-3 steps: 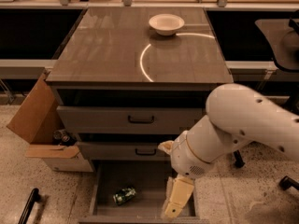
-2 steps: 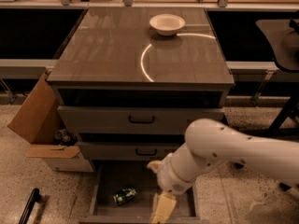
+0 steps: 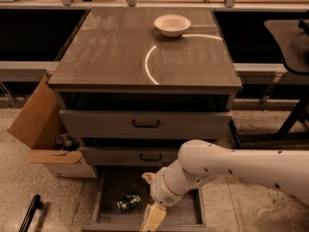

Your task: Pick green can from bottom drawer and place on counter

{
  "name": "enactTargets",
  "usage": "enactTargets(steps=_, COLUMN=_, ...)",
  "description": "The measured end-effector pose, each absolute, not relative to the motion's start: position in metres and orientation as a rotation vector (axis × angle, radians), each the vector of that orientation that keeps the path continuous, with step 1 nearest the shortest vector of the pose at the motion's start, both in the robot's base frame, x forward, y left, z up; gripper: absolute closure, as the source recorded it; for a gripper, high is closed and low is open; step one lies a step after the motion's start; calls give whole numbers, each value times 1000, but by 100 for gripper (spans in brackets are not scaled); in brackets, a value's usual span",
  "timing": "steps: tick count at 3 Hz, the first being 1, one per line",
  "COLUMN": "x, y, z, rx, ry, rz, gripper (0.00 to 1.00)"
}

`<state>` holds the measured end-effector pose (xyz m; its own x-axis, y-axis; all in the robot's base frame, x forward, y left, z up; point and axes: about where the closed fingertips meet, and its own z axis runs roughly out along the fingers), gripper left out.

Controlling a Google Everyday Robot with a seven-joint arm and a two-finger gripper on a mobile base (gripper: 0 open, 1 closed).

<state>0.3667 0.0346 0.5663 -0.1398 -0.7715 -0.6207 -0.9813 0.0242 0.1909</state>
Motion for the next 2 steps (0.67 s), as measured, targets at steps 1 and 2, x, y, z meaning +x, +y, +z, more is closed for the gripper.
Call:
enactTargets(steps=1, x=366, y=34, z=566, rx=-1793, ry=1964, rz=845, gripper=0)
enactTargets(steps=2, x=382, y=28, z=524, rx=-1801, ry=1992, rz=783, gripper=0)
